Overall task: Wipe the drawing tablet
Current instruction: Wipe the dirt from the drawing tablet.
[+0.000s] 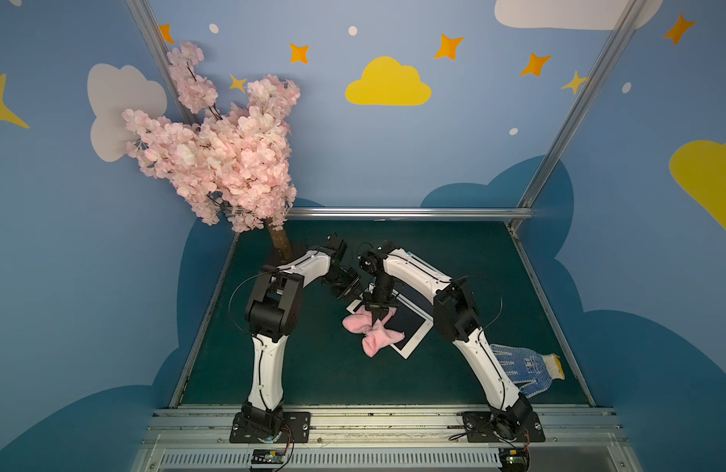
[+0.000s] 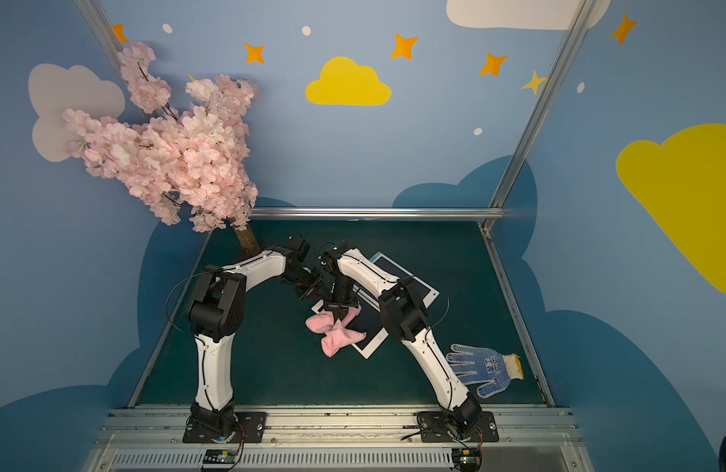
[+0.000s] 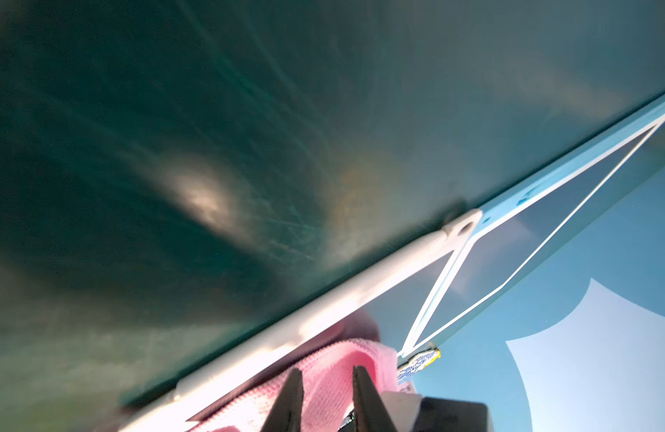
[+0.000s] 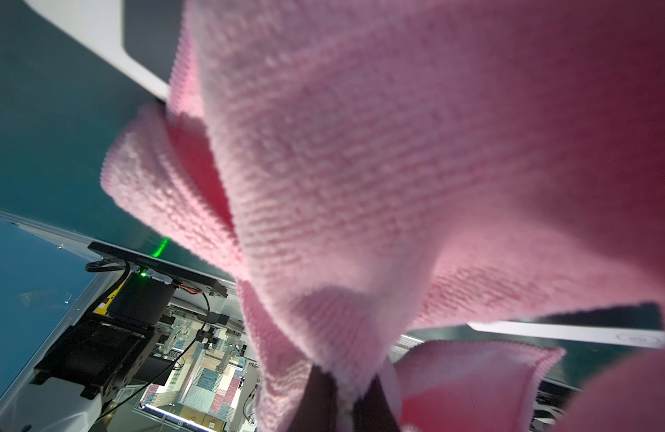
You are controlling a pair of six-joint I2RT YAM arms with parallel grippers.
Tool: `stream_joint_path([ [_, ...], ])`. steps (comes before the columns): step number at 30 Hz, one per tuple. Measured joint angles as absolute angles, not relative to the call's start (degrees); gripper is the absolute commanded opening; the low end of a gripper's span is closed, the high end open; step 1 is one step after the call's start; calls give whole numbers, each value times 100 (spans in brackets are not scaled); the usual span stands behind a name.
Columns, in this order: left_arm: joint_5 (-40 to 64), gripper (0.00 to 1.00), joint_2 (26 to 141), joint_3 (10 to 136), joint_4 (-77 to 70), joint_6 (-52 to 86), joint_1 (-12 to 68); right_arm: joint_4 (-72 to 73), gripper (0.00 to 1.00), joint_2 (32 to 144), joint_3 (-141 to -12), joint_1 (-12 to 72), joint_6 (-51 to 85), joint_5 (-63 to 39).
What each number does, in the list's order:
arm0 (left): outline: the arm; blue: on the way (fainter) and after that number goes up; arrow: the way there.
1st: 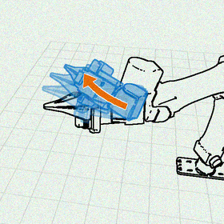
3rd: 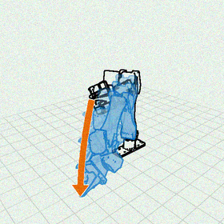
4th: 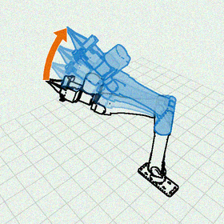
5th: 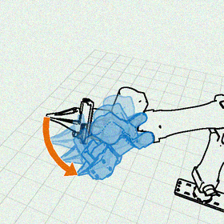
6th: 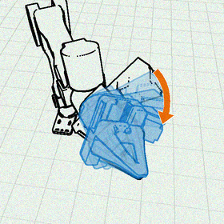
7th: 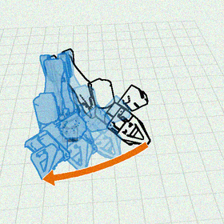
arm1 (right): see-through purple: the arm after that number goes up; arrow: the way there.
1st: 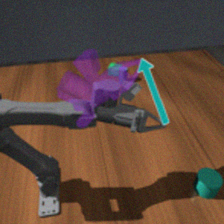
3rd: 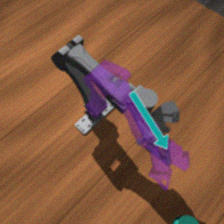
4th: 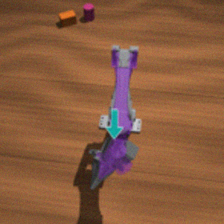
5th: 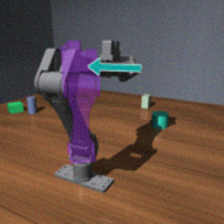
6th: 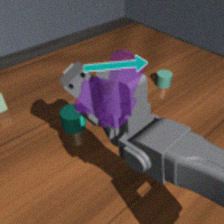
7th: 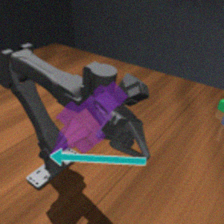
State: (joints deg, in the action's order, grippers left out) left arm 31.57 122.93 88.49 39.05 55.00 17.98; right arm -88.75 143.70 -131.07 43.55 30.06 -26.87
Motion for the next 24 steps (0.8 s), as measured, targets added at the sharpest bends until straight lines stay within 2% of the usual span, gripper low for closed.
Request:
stream_joint_path([
  [7, 3096, 26, 12392, 8888, 4025, 5349, 1804, -8606, 0, 13841, -11996, 3673, 3030, -2477],
  [11, 2985, 26, 12420, 8978, 4073, 5280, 1804, -8552, 0, 13653, -11933, 3454, 3103, -2388],
  [20, 2899, 26, 12578, 9240, 4320, 5127, 1756, -8617, 0, 14400, -13576, 4611, 3444, -2585],
  [24, 2906, 26, 12580, 9251, 4335, 5113, 1717, -8617, 0, 14398, -13316, 4571, 3406, -2718],
])
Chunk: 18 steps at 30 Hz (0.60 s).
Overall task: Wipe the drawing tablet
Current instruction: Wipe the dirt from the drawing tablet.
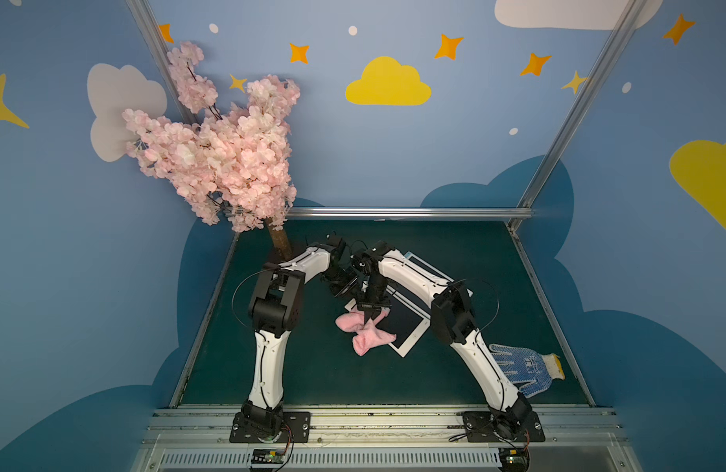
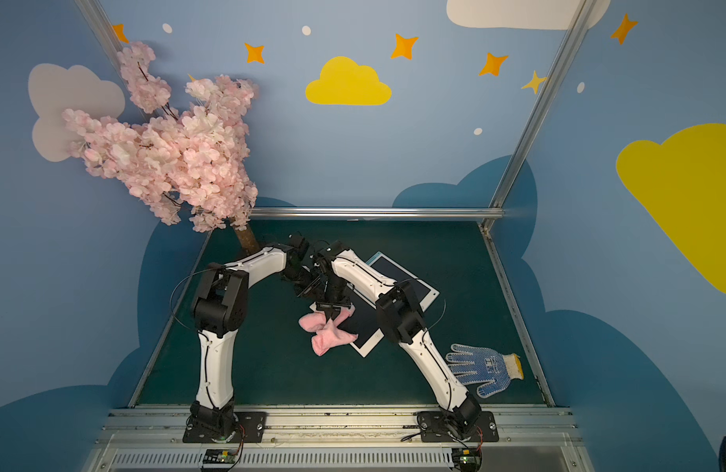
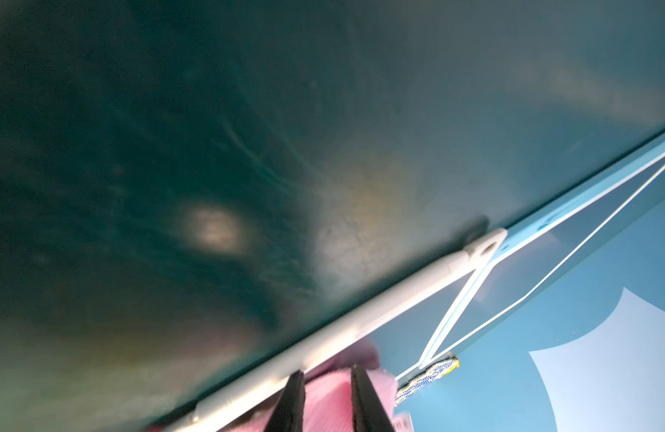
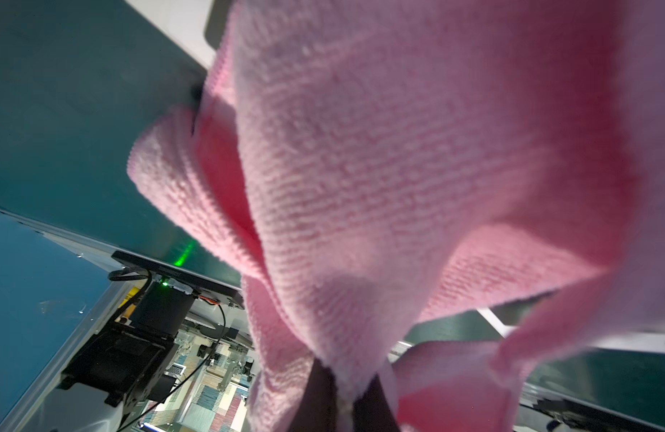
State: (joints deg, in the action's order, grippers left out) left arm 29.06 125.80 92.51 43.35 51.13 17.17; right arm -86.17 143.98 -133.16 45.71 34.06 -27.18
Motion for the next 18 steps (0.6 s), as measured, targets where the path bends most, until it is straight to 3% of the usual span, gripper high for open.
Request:
stream_joint_path([
  [10, 2888, 26, 12580, 9251, 4322, 5072, 1717, -8309, 0, 13574, -11780, 3347, 3365, -2488],
  [18, 2886, 26, 12580, 9251, 4322, 5072, 1723, -8449, 0, 14079, -13107, 4254, 3365, -2563],
])
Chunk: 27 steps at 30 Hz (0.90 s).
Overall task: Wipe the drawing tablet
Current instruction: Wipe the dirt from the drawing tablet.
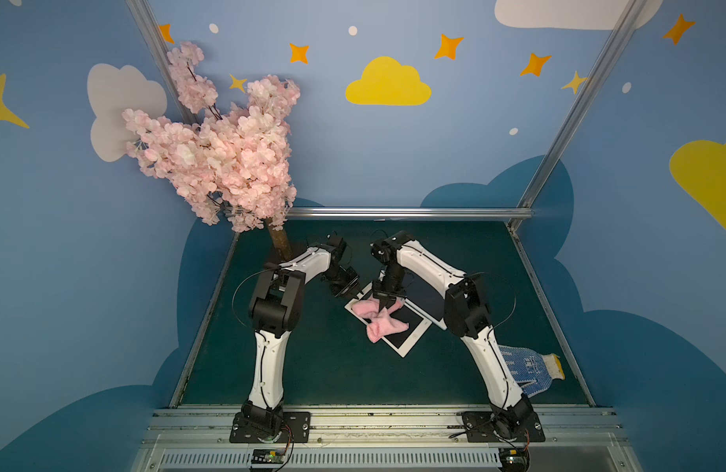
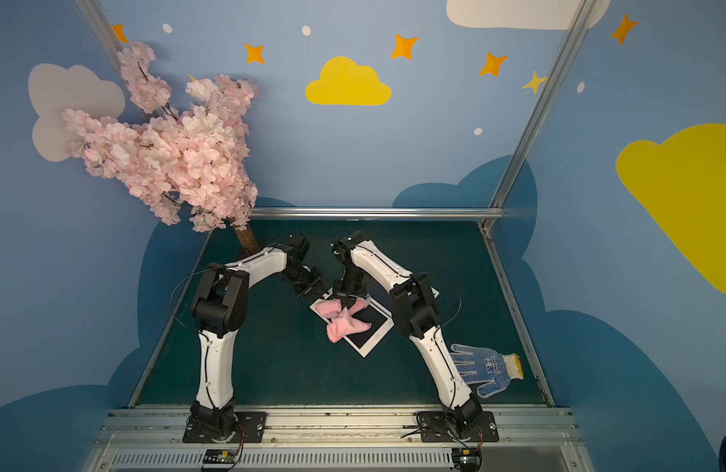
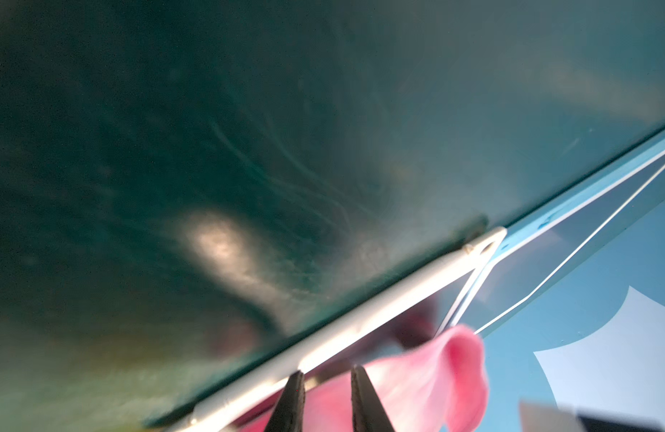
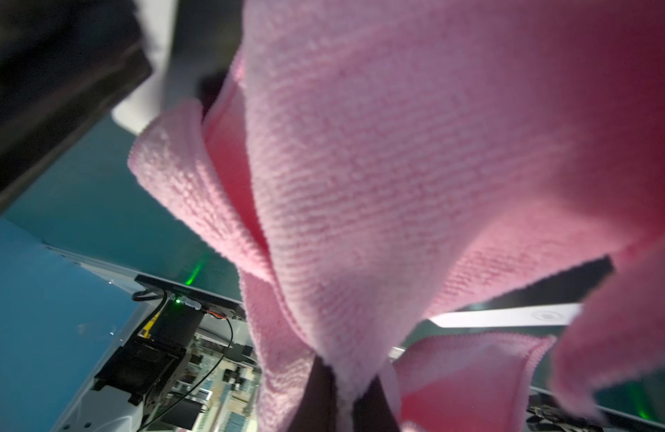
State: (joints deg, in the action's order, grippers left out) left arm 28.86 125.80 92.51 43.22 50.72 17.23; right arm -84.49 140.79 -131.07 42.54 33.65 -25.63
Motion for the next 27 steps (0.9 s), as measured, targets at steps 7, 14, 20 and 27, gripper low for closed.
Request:
stream_joint_path([
  [7, 2888, 25, 12580, 9251, 4322, 5072, 1728, -8447, 0, 14062, -12591, 4523, 3358, -2825],
  [14, 2886, 25, 12580, 9260, 4320, 5074, 1728, -8152, 0, 13371, -11059, 3704, 3277, -2746],
  [20, 2873, 25, 12604, 9292, 4307, 5074, 1732, -7721, 0, 12066, -9295, 3846, 3280, -2620],
  [27, 2880, 25, 12610, 9301, 4303, 5074, 1741, -7625, 0, 11616, -8768, 3830, 3330, -2436],
])
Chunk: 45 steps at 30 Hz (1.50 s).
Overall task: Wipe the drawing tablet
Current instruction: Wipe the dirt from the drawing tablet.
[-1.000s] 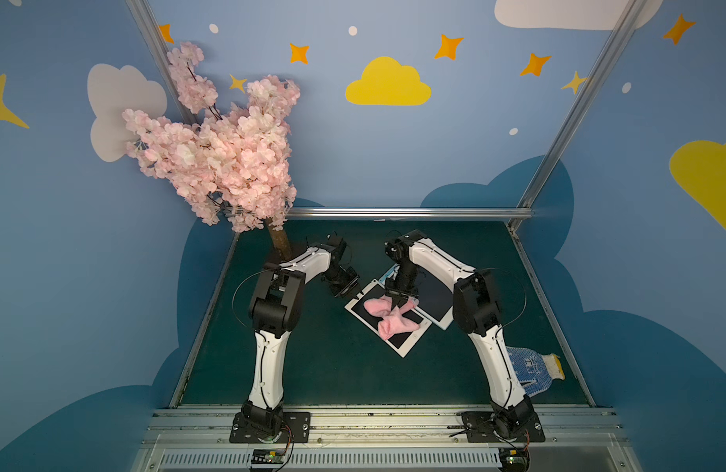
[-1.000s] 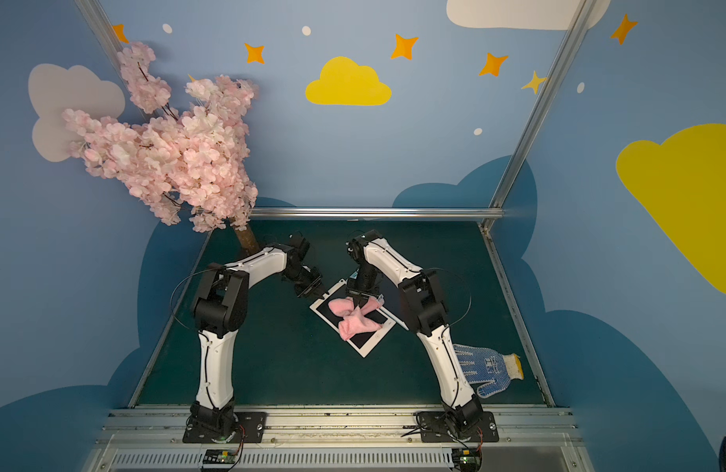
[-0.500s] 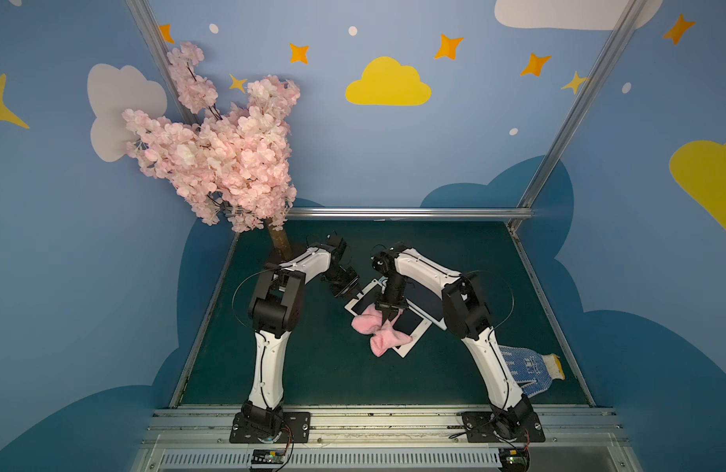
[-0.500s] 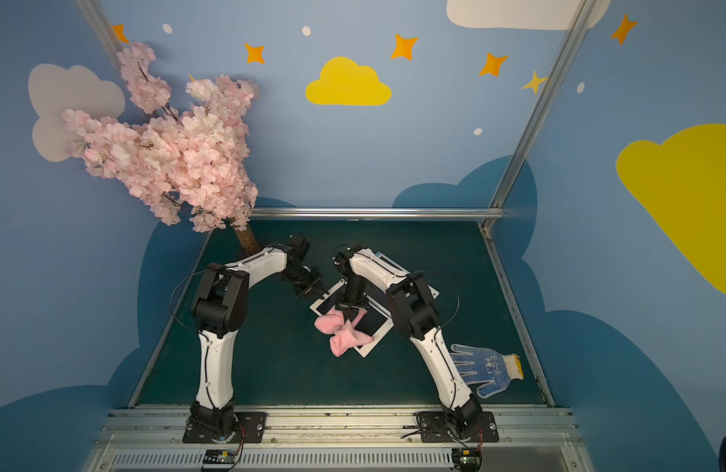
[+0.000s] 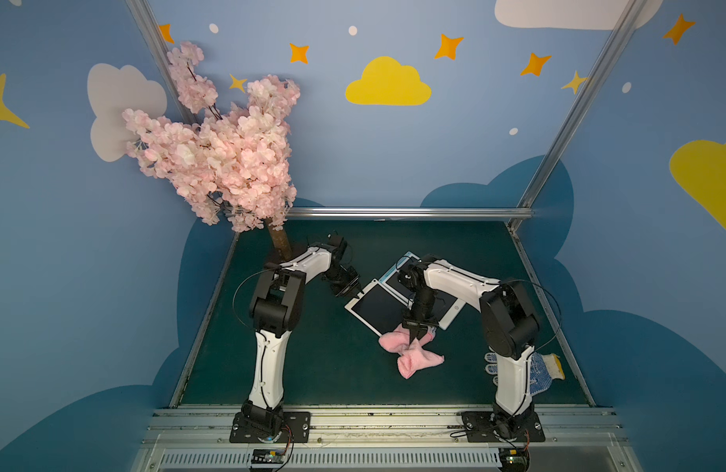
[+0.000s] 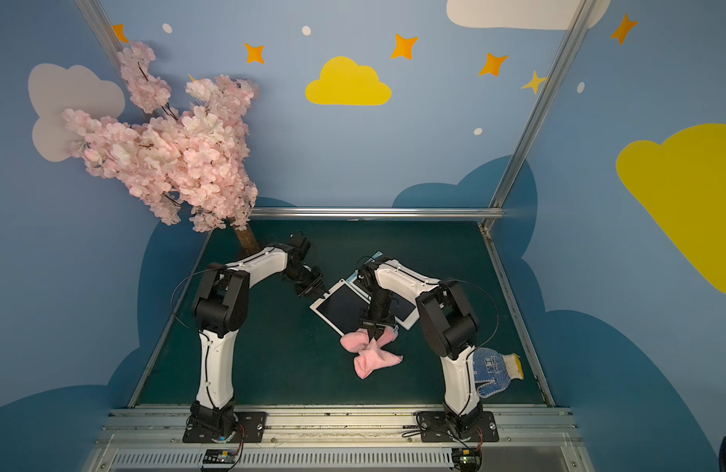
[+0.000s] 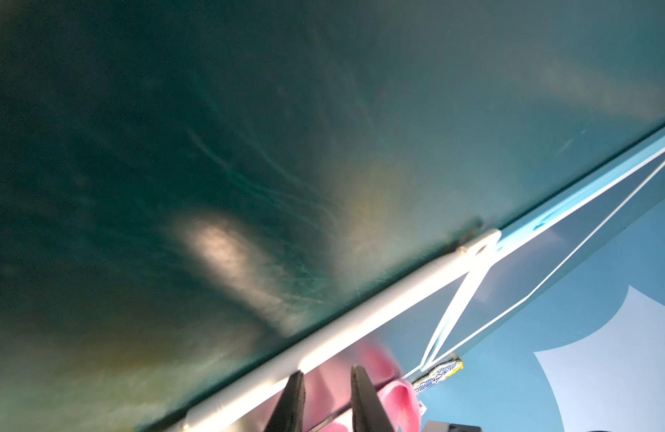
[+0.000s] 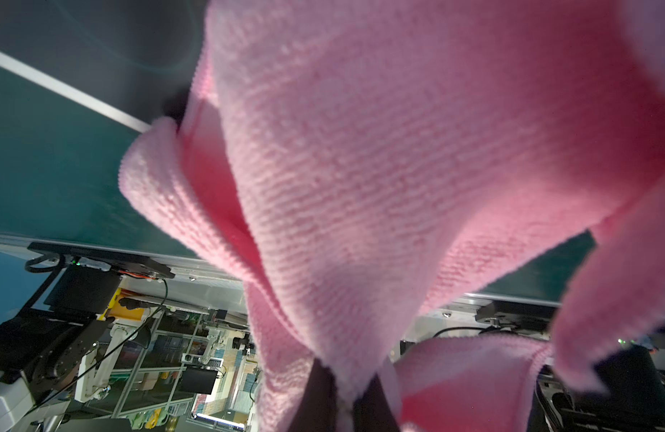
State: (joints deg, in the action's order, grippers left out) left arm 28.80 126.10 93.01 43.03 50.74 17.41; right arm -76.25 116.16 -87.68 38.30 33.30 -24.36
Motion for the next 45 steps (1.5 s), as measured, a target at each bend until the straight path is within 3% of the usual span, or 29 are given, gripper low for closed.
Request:
stream_joint_path([
  [9, 2884, 25, 12613, 9301, 4298, 5076, 1741, -8088, 0, 13673, -12289, 4230, 3256, -2617],
  [12, 2884, 25, 12613, 9301, 4294, 5076, 1743, -8256, 0, 14084, -12844, 4128, 3212, -2797],
  [17, 2884, 25, 12613, 9301, 4289, 5074, 1743, -8276, 0, 13841, -11924, 3728, 3068, -2877],
  [25, 2891, 25, 12613, 9301, 4281, 5076, 1743, -7983, 0, 12001, -9021, 2928, 2877, -2735],
  [29, 2888, 25, 12615, 9308, 4278, 5078, 1756, -7994, 0, 11762, -8744, 2668, 2805, -2602],
  [32, 2893, 25, 12637, 9336, 4278, 5078, 1761, -8149, 0, 12160, -9500, 2757, 2770, -2536],
  [42, 2893, 25, 12654, 9367, 4257, 5120, 1776, -8847, 0, 14573, -13784, 3048, 2720, -3017],
  [45, 2893, 25, 12654, 9367, 4254, 5140, 1780, -8965, 0, 14997, -14252, 3087, 2766, -3162],
])
